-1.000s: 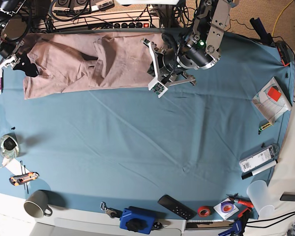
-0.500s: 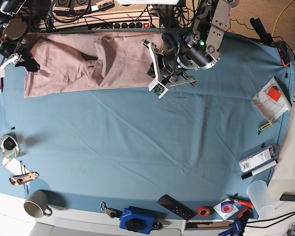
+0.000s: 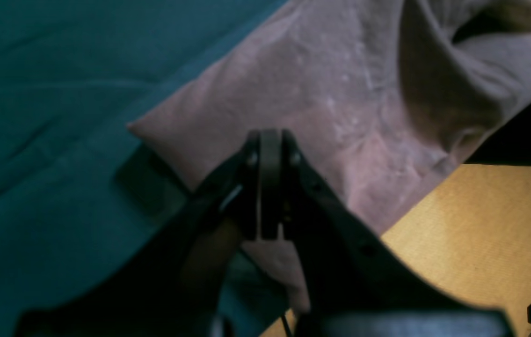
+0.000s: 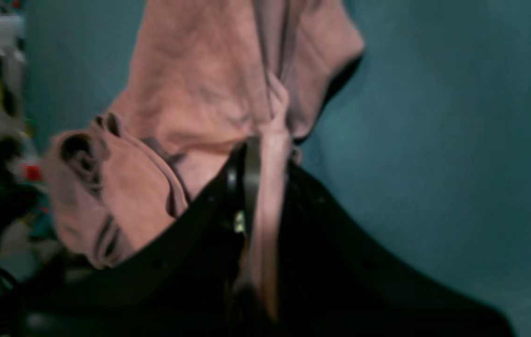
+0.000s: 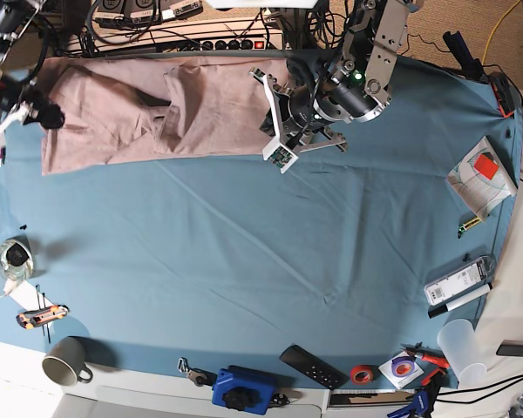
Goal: Fold the T-shirt properly
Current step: 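Grasp the folded shirt's end with the right gripper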
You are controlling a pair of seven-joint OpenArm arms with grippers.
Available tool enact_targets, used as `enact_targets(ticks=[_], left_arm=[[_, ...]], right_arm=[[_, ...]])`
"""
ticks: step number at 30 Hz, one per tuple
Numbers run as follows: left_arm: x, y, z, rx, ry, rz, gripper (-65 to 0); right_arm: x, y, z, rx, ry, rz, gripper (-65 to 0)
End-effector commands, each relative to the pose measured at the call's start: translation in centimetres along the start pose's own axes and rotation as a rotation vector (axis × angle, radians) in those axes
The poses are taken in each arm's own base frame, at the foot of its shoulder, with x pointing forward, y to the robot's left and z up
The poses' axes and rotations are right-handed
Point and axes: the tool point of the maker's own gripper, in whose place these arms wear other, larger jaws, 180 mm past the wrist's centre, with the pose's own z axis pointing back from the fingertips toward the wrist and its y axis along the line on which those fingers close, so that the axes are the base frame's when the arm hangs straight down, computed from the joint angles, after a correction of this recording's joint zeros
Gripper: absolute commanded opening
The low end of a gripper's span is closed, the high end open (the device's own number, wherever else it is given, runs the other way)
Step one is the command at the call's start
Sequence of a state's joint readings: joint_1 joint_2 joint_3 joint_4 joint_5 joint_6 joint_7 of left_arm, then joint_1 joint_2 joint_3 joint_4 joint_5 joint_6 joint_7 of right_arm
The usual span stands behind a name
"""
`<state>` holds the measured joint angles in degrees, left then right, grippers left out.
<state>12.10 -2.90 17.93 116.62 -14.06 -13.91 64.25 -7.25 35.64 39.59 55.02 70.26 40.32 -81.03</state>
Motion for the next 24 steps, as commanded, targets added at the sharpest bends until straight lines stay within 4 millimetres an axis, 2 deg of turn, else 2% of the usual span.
enact_targets(ticks=[1,4,8,12,14,17,24], left_arm=[[1.3,-0.3,0.4,-0.011,-0.051,-0.002,-65.0],[1.2,-0.3,0.4,-0.011,-0.044,-0.002,-65.0],[1.0,-0.4,0.4,-0.012,-0.037,0.0,-65.0],[0.4,-0.7,0.5,-0.016,-0.017,0.005,-65.0],[0.2,-0.9,0.8,-0.016,-0.018,0.012,-65.0],[0.4,-1.0,1.9,-0.001,-0.044,0.029,-65.0],[0.3,-0.4,5.5,0.063,-0.123,0.094,-65.0]], right_arm=[[3.5,-0.4,1.3,-0.055,-0.079,0.05,-65.0],[6.9,-0.8,1.4,-0.131,-0.161,0.106,-65.0],[10.1,-0.7,1.8,-0.194,-0.23,0.161,-65.0],[13.4,-0.2,3.4,-0.223,-0.31,0.207,-65.0],[14.2,0.0,4.2,-0.23,-0.305,0.219,-65.0],[13.5,0.4,4.4,-0.217,-0.25,0.222,-65.0],[9.9,2.8,3.1,-0.111,-0.142,0.252,-65.0]])
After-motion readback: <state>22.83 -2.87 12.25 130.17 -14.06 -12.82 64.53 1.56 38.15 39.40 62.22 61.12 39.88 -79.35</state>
